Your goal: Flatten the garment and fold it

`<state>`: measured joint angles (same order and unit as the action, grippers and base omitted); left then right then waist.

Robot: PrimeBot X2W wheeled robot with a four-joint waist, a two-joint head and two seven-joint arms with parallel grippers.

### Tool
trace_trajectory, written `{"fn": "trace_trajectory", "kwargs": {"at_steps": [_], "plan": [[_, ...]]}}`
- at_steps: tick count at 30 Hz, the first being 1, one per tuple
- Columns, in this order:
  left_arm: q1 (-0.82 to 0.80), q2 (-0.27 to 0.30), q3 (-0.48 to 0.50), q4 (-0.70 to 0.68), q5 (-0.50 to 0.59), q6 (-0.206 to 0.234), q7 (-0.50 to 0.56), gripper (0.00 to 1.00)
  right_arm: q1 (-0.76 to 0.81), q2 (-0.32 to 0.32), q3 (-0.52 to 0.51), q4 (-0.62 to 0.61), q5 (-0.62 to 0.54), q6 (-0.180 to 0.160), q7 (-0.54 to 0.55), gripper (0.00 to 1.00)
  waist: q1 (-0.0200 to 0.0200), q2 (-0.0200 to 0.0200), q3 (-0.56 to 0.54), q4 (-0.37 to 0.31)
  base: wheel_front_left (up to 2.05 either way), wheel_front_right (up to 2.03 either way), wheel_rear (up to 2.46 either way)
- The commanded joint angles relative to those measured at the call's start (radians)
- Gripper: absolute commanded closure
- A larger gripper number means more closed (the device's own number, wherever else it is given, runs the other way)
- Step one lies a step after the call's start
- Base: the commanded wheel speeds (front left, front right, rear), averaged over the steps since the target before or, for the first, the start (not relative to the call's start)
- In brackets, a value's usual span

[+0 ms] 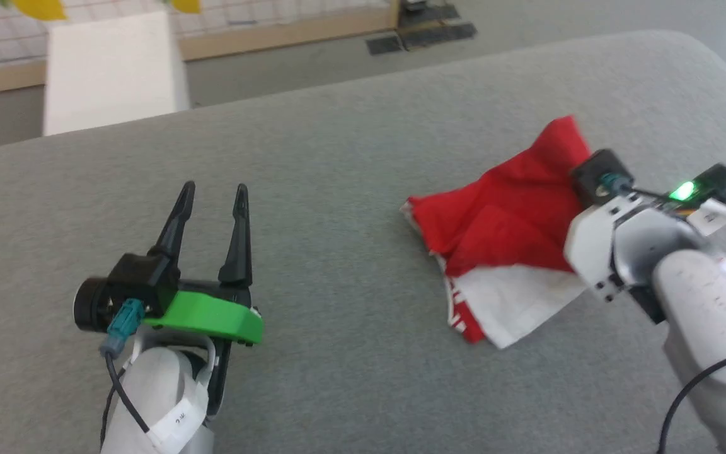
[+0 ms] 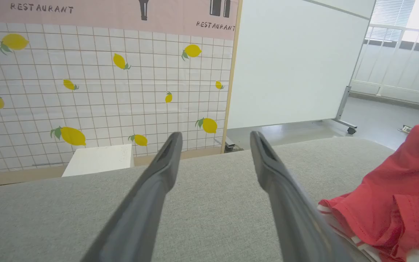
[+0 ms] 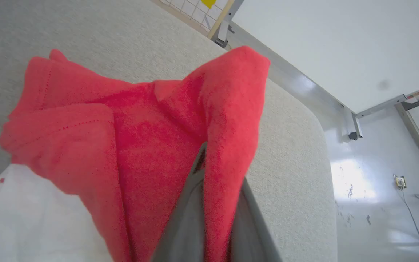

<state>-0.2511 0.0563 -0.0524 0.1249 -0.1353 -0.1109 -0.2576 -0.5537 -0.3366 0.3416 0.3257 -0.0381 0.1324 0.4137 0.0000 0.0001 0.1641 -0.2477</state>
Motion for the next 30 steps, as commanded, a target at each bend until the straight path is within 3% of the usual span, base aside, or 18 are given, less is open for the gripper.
{"fn": "trace_trajectory", "kwargs": {"at_steps": [1, 8, 16, 28, 29, 30], "plan": [[-0.022, 0.009, -0.004, -0.004, 0.018, -0.005, -0.004, 0.0, -0.03, -0.016, -0.006, 0.028, -0.01, -0.002, -0.023, 1.0, 0.0, -0.0001, 0.1, -0.119, 0.0, 0.0, 0.0], [-0.076, 0.046, -0.021, -0.019, 0.039, -0.01, -0.004, 0.0, -0.133, -0.099, -0.094, 0.193, -0.063, -0.002, -0.138, 1.0, 0.0, -0.0001, 0.205, -0.164, 0.0, 0.0, 0.0], [-0.127, 0.096, -0.041, -0.044, 0.056, -0.012, 0.012, 0.0, -0.24, -0.159, -0.345, 0.373, -0.193, -0.002, -0.287, 1.0, 0.0, -0.0001, 0.32, -0.113, 0.0, 0.0, 0.0], [-0.131, 0.124, -0.047, -0.081, 0.052, -0.007, 0.032, 0.0, -0.29, -0.081, -0.76, 0.386, -0.466, -0.002, -0.367, 1.0, 0.0, -0.0001, 0.377, -0.018, 0.0, 0.0, 0.0], [-0.13, 0.121, -0.048, -0.079, 0.05, -0.005, 0.03, 0.0, -0.287, -0.075, -0.778, 0.385, -0.485, -0.002, -0.368, 0.82, 0.0, -0.0001, 0.37, -0.012, 0.0, 0.0, 0.0], [-0.128, 0.117, -0.05, -0.073, 0.047, -0.004, 0.027, 0.0, -0.281, -0.07, -0.805, 0.386, -0.503, -0.002, -0.368, 0.39, 0.0, -0.0001, 0.357, -0.004, 0.0, 0.0, 0.0]]}}
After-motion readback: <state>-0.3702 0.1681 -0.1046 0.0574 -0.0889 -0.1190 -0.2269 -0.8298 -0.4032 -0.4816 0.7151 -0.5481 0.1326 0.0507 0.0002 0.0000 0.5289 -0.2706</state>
